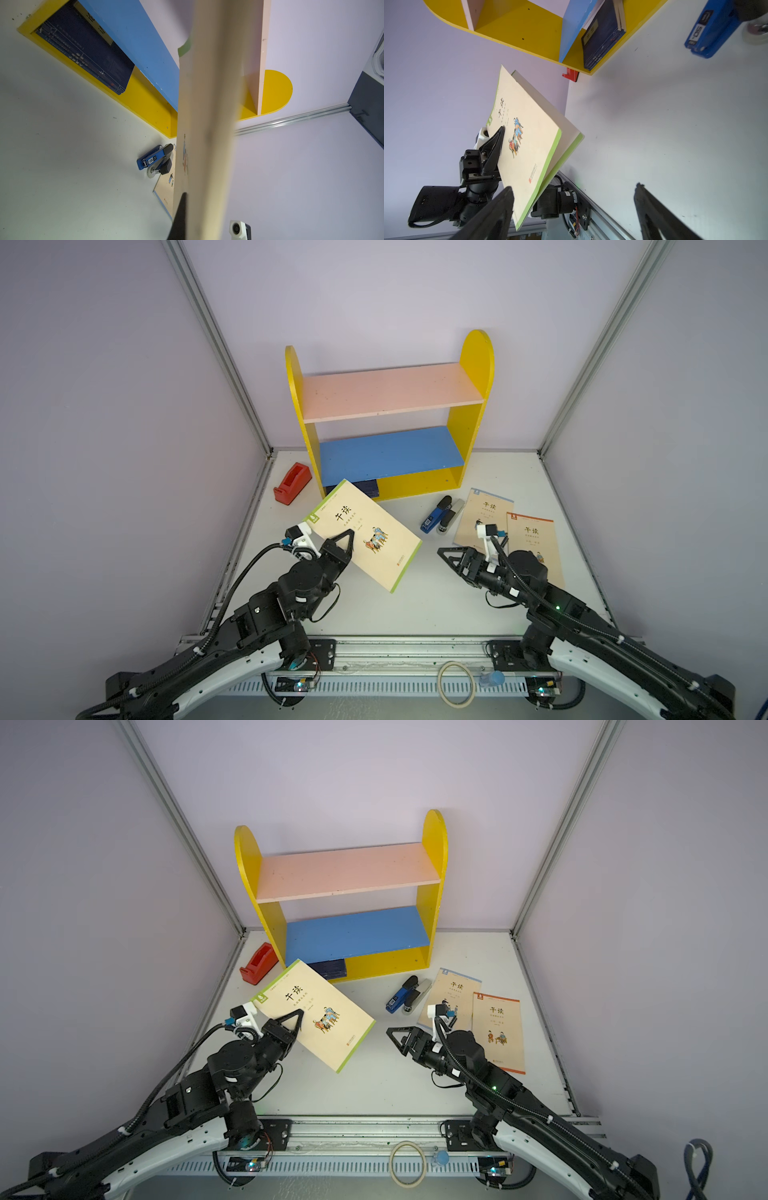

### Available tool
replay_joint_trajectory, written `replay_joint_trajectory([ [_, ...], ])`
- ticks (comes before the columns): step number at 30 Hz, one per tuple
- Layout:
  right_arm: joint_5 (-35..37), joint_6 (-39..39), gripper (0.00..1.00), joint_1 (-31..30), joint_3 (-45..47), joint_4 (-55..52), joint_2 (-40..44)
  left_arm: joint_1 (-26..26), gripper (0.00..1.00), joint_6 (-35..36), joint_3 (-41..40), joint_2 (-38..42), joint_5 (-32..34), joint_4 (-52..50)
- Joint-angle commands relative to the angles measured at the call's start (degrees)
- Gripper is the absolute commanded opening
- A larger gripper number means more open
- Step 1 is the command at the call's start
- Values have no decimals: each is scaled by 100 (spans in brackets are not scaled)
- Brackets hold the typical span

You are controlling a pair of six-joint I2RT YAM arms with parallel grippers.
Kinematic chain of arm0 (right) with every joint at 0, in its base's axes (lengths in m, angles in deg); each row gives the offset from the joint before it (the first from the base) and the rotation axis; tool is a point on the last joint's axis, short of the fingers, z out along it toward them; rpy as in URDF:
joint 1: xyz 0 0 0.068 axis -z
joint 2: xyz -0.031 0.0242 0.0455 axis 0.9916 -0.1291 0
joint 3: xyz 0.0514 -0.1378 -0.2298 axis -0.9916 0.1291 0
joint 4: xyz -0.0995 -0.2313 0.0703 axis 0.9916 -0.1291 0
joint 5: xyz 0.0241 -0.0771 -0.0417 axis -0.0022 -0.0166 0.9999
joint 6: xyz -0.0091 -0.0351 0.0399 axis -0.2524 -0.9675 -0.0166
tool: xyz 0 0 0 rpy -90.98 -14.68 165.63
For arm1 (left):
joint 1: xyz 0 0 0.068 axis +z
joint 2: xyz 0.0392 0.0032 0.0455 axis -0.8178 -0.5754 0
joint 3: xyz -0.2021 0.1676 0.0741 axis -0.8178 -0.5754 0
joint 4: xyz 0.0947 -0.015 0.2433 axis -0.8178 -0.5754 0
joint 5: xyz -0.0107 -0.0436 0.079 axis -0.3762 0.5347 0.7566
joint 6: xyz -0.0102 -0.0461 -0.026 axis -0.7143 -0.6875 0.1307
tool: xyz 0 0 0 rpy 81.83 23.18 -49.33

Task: Stacking books/files
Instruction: Pass the book.

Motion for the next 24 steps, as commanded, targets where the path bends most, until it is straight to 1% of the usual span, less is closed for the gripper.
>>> replay_joint_trajectory([
  [1, 849, 725, 91, -565, 233, 1666, -142, 97, 0, 46, 87, -49, 237, 280],
  [5, 1535, 926, 91, -1337, 147, 2524, -739, 171, 0, 37, 138, -268, 54, 799],
  [8, 1861, 1052, 90, -1696, 81, 3343, -1324, 171, 0, -13, 273, -474, -68, 940],
  [11, 1971, 1234, 89, -1770, -86, 3711, -1791, 171, 0, -81, 382, -627, -207, 997],
  [14, 2213, 1539, 89, -1778, -84, 3990, -2054, 156, 0, -121, 433, -681, -299, 992],
  [18, 2698, 1667, 86, -1780, -66, 4151, -2138, 154, 0, -262, 383, -609, -354, 895],
  [24, 3067, 1662, 79, -1778, -271, 3983, -2189, 136, 0, -458, 168, -318, -414, 835],
])
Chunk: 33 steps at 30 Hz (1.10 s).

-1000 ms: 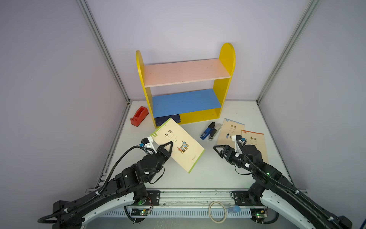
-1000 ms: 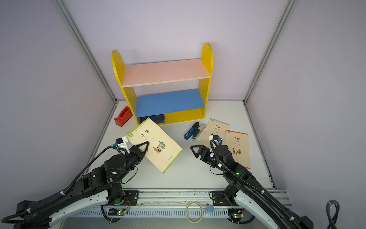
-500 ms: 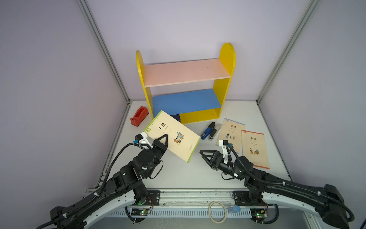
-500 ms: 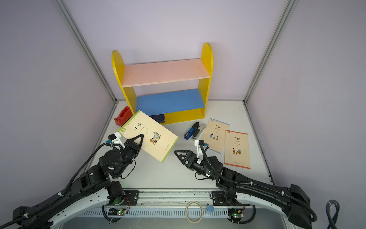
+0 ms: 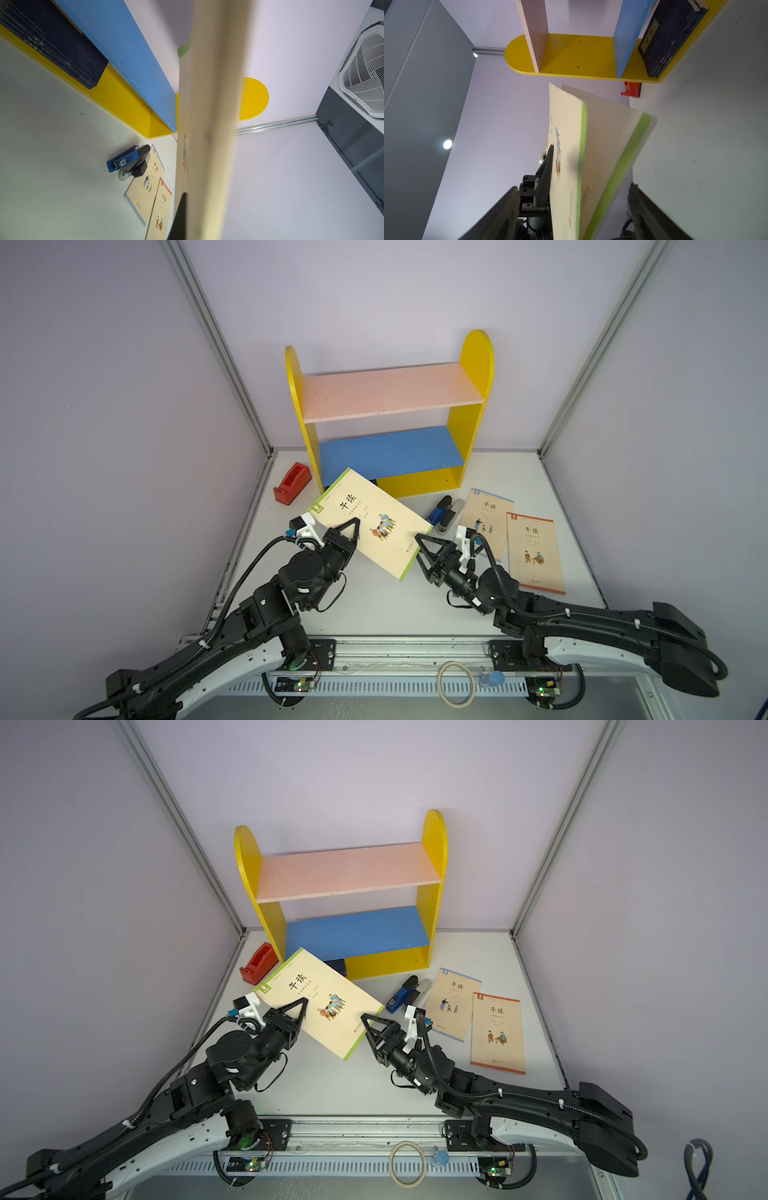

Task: Stacking books/files
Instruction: Pass the book.

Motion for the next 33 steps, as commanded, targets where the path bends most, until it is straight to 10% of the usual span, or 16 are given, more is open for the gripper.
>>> replay_joint_trajectory([
  [1, 434, 136, 79, -12, -88, 205, -53, -4, 0, -148, -79, 170, -80, 135],
  [20, 295, 228, 1, 59, -575, 381, -860, -4, 4, -94, -116, 895, -231, -481],
  [33, -244, -357, 0, 119, -603, 168, -418, 1144, 53, 124, -55, 1439, -998, -1362],
])
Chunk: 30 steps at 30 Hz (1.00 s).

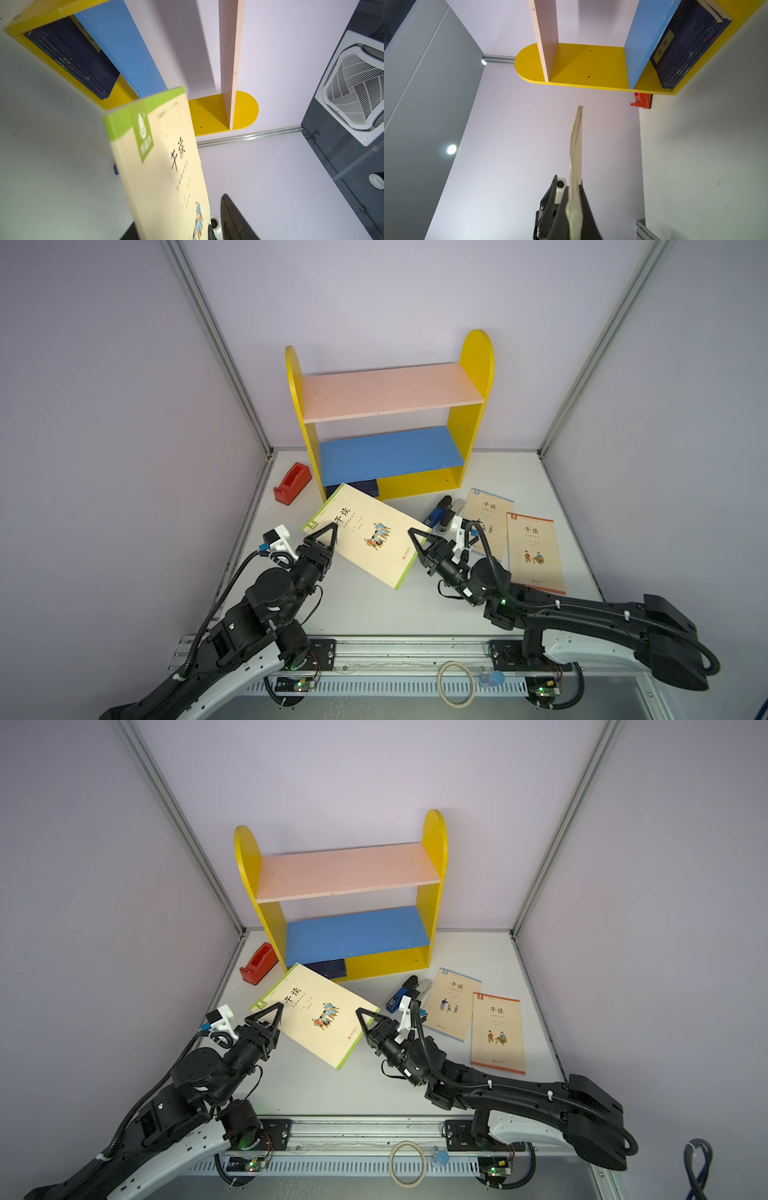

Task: Stacking books/files
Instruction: Pass the book.

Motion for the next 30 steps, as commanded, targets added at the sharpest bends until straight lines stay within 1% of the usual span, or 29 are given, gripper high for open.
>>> replay_joint_trajectory([
  [1, -247, -157, 0, 2, -38, 41, 88, 568, 54, 125, 74, 12, -778, -200],
  [4, -344, -162, 0, 7, -23, 76, 132, 1396, 56, 58, 120, -142, -1728, -180],
  [6, -382, -184, 0, 1, -16, 55, 160, 2035, 56, -94, 74, -377, -2602, 31],
  [7, -376, -179, 0, 1, -6, 13, 160, 2340, 52, -180, 23, -508, -3079, 247],
  [9, -315, -162, 0, 3, 33, -53, 198, 2889, 39, -358, -50, -711, -3870, 580],
  [10, -280, -168, 0, 0, 59, -72, 220, 3028, 35, -358, -48, -729, -4052, 632],
  [14, -75, -195, 0, 24, 139, -333, 403, 3255, 27, -53, 135, -586, -4055, 267],
  [18, 2, -296, 0, 30, 56, -520, 489, 3372, 3, -52, 103, -568, -4407, 614],
  [19, -10, -368, 0, 33, 15, -528, 494, 3380, 0, -71, 119, -579, -4414, 598],
  [21, -67, -422, 12, 27, -156, -759, 469, 3403, 0, -122, 121, -595, -4388, 619],
  [25, -49, -403, 19, -176, -555, -1191, 300, 3420, 0, -210, 103, -570, -4186, 712],
  [27, 123, -331, 25, -374, -664, -1216, 147, 3422, 0, -223, 112, -569, -4080, 767],
  [30, 406, -204, 31, -681, -738, -1216, -79, 3434, 0, -258, 125, -547, -3888, 784],
])
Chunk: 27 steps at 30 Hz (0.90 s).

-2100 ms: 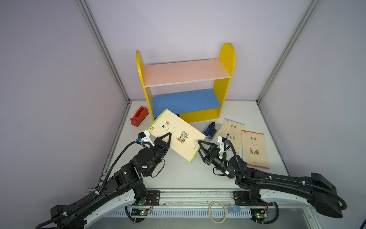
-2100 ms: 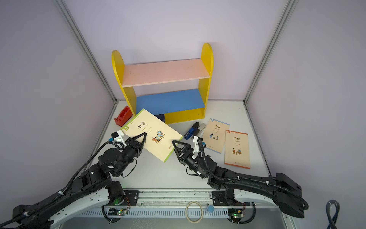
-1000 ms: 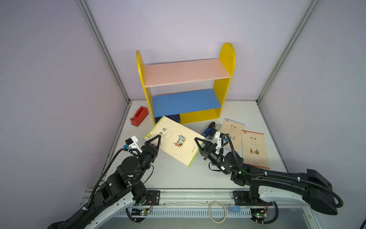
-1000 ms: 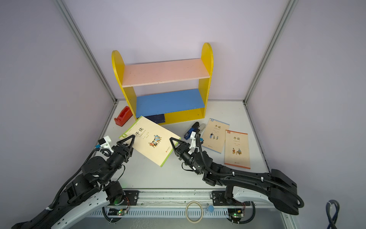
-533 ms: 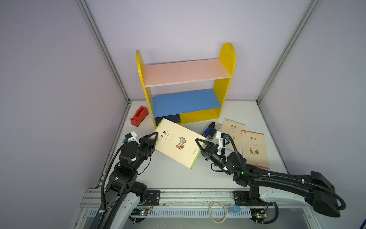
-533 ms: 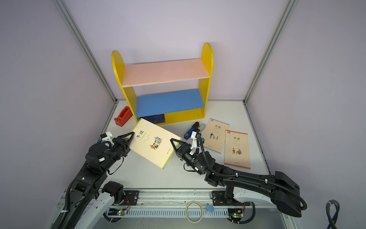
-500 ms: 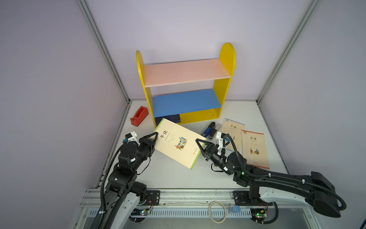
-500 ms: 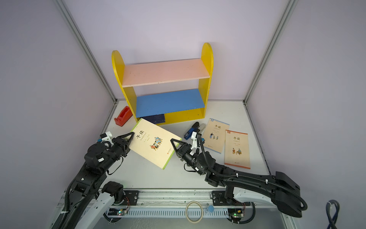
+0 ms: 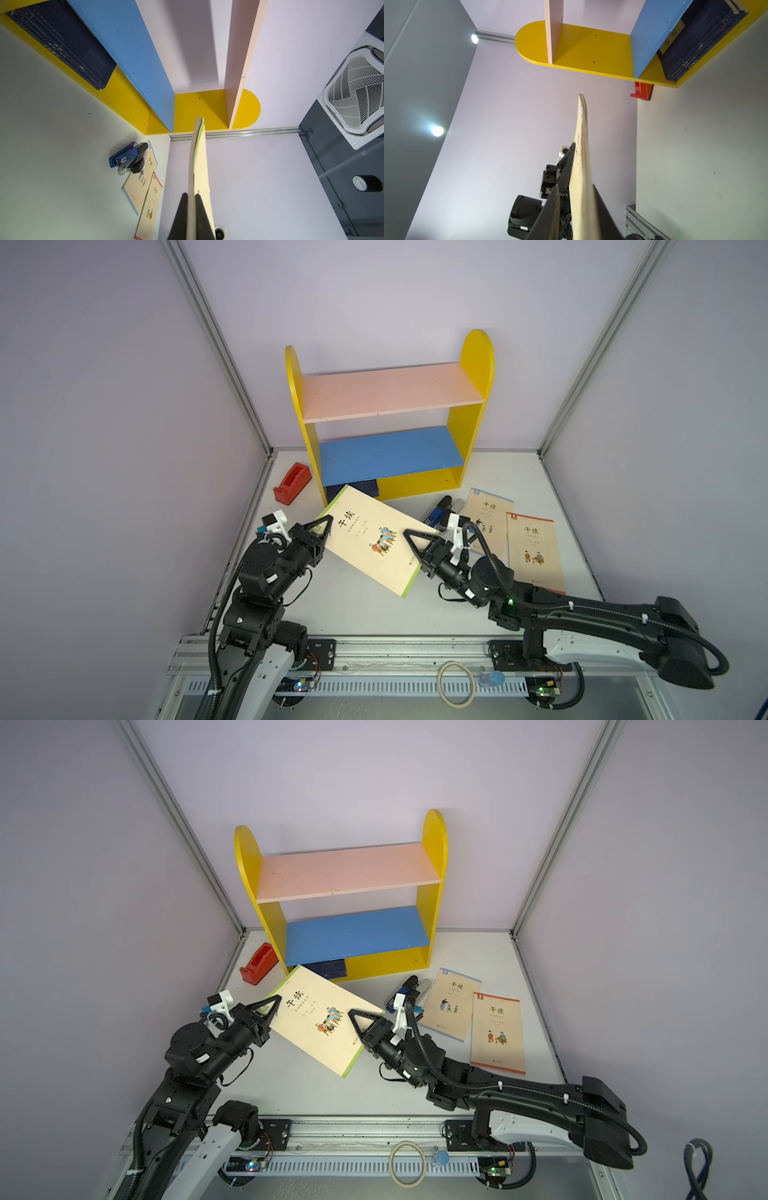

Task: Stacking books/files
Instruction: Pass the book.

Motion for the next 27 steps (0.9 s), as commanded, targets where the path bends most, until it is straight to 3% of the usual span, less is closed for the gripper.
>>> replay_joint_trajectory([
  [1, 391, 203, 31, -265, -84, -90, -196, 12, 0, -40, 31, 39, 282, 276],
  [11, 1380, 824, 31, -1060, -138, 102, -775, 16, 0, -124, -31, 464, 941, -109],
  [14, 1389, 1315, 26, -1091, -342, -289, -1005, 15, 0, -133, -69, 618, 1052, -188],
  [22, 1232, 1044, 23, -1143, -538, 226, -1369, 17, 0, -138, -84, 890, 1253, -442],
  [27, 1273, 871, 27, -1314, -747, 220, -1485, 14, 0, -142, -66, 871, 1306, -463],
])
